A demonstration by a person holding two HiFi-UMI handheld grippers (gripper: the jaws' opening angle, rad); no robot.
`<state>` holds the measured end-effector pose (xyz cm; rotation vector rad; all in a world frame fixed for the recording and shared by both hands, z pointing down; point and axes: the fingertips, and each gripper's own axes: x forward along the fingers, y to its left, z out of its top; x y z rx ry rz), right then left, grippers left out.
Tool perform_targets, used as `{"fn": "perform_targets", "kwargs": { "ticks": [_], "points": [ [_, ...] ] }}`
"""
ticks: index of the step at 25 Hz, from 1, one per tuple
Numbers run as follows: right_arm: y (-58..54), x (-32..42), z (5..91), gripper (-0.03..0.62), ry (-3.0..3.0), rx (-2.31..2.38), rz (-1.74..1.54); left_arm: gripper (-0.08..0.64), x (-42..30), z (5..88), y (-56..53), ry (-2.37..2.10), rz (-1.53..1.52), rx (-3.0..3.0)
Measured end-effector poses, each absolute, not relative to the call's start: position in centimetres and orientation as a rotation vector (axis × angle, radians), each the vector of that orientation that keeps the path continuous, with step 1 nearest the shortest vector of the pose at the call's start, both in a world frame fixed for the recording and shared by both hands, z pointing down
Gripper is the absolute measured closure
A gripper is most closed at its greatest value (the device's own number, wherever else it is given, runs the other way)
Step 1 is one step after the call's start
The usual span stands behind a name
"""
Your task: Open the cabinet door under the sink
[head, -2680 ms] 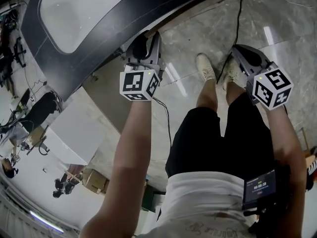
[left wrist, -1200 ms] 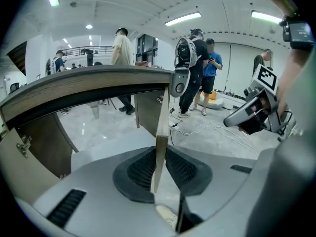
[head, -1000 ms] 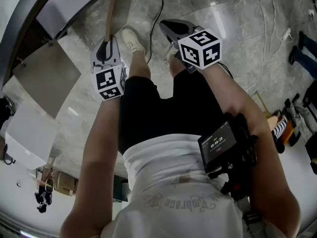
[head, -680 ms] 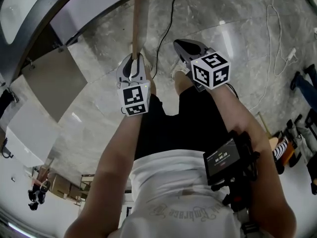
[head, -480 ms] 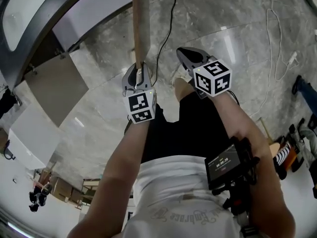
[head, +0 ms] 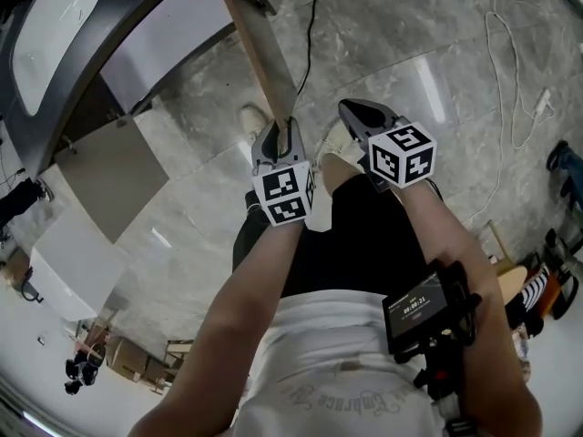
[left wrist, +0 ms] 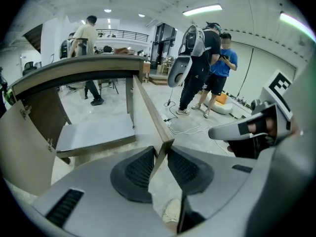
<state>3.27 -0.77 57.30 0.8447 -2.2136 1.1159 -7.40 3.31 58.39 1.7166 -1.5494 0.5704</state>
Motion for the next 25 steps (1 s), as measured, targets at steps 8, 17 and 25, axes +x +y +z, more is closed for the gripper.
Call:
{"fn": "perform_targets", "kwargs": {
  "ticks": [8,17,25],
  "points": [
    [-1.2,7.8,56.8,0.578,-2.201,0.946,1.147,0.453,-3.3,58.0,1.1,-1.506,0.545,1.75],
    [-1.1,11.0,57.4,0.578,-2.174,1.018,1.174,0.443,0.5,58.1,-1.3,-1.44,0.522,1.836],
    [-1.0,11.9,57.9,0.578,-2.149,1.057,1.197,0.443,1.0,58.1,-1.9,-1.38,0.57,1.914]
  ]
}}
